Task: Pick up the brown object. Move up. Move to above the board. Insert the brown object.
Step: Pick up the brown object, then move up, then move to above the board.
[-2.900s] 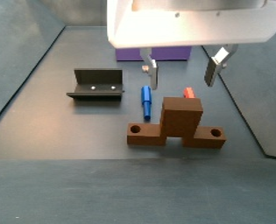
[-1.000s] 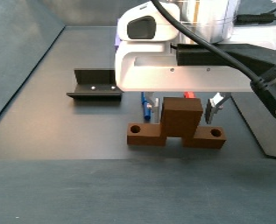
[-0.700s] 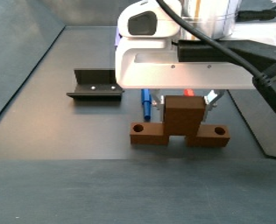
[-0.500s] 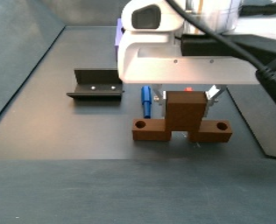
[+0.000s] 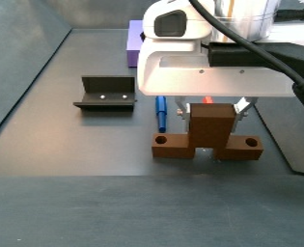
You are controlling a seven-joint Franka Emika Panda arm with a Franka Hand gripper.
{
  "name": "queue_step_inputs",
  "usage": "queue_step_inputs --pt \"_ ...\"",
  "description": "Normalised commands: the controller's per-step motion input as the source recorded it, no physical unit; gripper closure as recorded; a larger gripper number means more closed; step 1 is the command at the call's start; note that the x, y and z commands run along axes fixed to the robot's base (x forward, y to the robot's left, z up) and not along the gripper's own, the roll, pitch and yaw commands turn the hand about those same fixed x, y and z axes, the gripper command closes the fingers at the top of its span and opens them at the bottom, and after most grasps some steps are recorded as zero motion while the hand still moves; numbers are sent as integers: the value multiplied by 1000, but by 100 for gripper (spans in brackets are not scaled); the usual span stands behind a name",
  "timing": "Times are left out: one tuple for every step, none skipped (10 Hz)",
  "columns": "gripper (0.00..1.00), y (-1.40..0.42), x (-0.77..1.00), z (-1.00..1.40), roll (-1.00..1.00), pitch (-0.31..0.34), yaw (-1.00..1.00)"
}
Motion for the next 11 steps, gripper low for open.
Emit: queue_step_inputs --pt "100 0 0 0 0 0 0" --pt "100 0 0 0 0 0 0" --pt "100 0 0 0 0 0 0" --pt "100 0 0 0 0 0 0" --pt "100 0 0 0 0 0 0" --pt "100 0 0 0 0 0 0" --pt "100 0 0 833 0 0 0" --pt "100 -59 -3 805 -8 13 -14" --pt "100 -43 -43 598 34 45 -13" --pt "100 -36 -3 232 84 41 0" --pt "100 0 0 1400 0 0 0"
